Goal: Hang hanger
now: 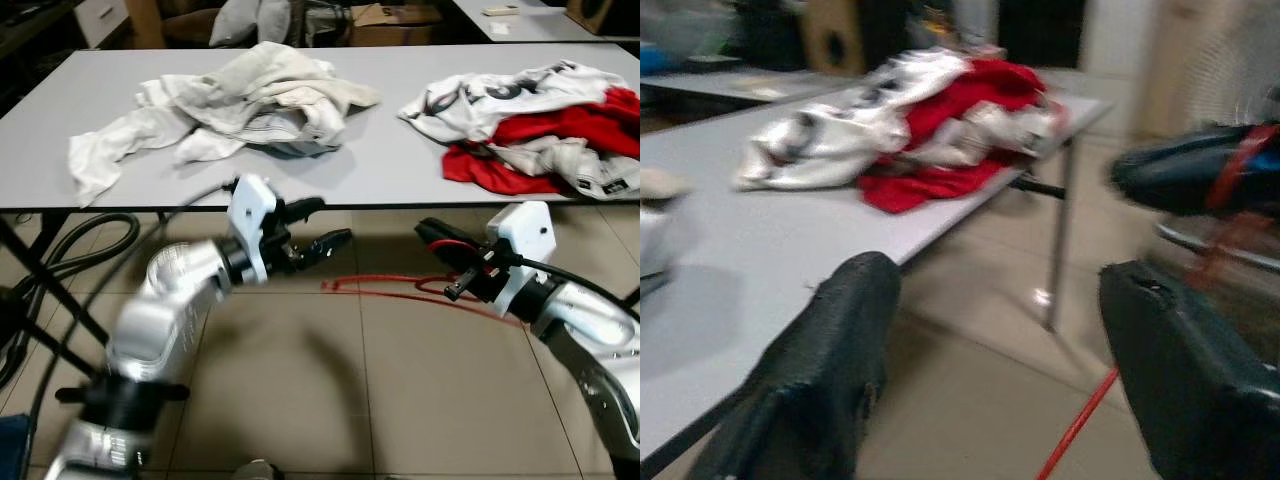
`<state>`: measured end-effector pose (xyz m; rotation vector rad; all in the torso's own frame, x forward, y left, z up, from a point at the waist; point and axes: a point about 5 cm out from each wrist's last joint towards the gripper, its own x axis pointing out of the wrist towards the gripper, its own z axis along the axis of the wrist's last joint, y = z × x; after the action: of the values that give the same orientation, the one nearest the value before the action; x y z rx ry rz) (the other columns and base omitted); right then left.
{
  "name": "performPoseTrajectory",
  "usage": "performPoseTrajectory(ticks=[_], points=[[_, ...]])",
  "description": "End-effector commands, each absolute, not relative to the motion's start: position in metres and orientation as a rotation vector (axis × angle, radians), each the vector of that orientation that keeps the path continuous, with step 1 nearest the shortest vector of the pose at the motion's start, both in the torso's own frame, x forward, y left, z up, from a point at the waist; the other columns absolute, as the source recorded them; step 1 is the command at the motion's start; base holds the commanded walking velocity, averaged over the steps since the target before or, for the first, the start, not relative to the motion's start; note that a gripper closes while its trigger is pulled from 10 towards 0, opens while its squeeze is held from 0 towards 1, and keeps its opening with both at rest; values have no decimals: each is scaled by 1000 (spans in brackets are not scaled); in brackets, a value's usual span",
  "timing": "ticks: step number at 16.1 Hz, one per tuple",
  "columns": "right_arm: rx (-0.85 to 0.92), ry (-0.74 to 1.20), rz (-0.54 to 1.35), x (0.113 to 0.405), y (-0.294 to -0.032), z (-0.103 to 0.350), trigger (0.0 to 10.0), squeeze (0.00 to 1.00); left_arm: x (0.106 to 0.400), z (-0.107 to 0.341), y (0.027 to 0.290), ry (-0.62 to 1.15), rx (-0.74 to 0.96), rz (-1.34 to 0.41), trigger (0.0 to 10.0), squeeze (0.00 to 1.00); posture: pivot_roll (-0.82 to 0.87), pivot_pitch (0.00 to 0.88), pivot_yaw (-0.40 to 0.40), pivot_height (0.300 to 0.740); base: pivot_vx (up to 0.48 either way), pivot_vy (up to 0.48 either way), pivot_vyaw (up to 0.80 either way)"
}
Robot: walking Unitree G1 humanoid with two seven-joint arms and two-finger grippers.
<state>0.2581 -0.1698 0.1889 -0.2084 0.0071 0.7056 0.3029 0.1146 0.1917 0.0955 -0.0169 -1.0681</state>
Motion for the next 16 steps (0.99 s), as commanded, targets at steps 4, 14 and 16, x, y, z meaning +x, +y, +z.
performPoseTrajectory(ticks=[4,14,16], points=[[-309,-58,835,264,-161,210,10000,0,311,187,95,132,171,-1313,10000,1000,-72,39,41,740,0,0,0],[-383,-84,915,260,-155,220,10000,0,305,168,59,241,73,-1463,10000,0,-74,31,79,740,0,0,0],[-376,-91,916,260,-154,221,10000,0,308,160,56,239,154,-1413,10000,0,-72,32,81,740,0,0,0]])
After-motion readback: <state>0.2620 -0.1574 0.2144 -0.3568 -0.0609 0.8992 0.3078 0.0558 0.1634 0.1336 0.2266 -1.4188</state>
